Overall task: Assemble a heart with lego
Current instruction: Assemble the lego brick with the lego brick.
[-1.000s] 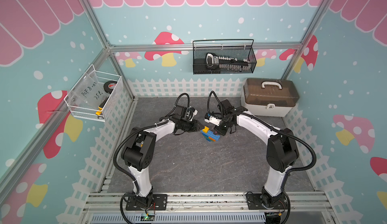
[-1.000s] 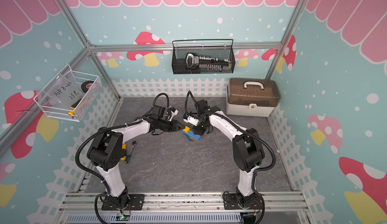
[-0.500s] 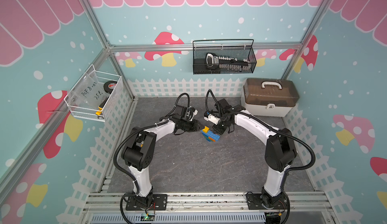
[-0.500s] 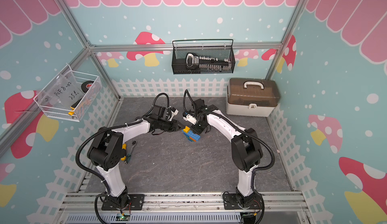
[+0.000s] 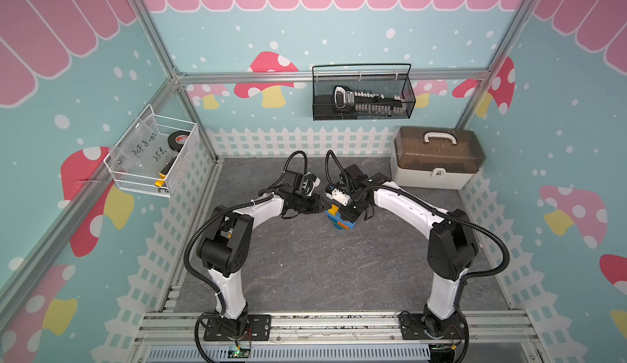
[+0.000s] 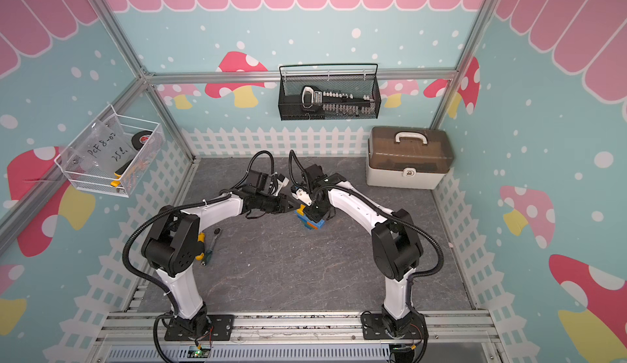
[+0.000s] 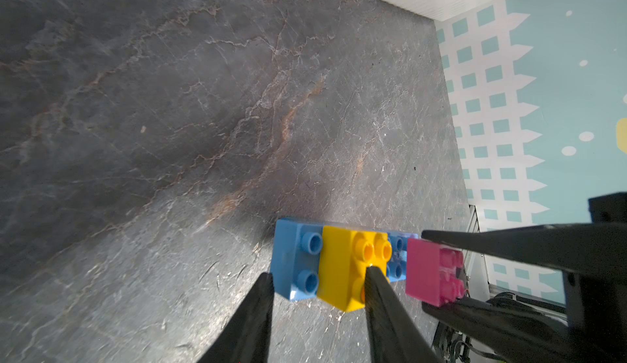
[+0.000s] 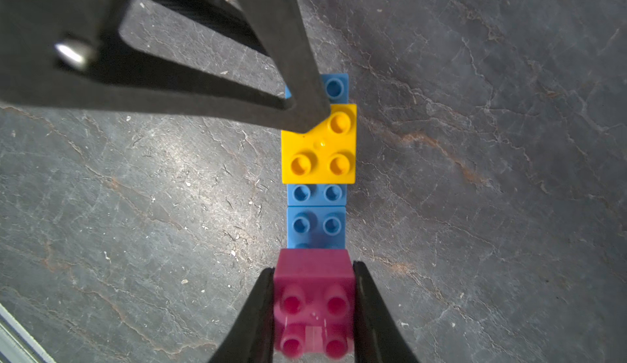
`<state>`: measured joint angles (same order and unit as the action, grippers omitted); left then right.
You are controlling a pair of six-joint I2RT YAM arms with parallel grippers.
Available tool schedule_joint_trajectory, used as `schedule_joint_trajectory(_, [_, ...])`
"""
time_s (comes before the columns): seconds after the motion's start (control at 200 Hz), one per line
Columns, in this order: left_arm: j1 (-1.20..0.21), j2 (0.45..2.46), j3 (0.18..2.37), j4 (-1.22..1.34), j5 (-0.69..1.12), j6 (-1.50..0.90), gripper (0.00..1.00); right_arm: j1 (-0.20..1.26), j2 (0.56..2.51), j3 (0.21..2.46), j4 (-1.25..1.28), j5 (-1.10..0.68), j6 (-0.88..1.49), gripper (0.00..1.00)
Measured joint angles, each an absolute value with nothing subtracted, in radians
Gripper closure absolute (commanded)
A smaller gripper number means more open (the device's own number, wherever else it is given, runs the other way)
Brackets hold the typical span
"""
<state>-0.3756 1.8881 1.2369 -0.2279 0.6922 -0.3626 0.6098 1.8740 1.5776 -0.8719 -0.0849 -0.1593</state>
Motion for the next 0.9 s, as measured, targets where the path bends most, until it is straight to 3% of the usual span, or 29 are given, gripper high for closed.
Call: schedule_joint_trajectory(0.901, [-0.376,1.888,1.237,-0.228,0.693,-0.362,0.58,0.609,1.874,1.538,-0.825,-0.076,-0.147,0.77])
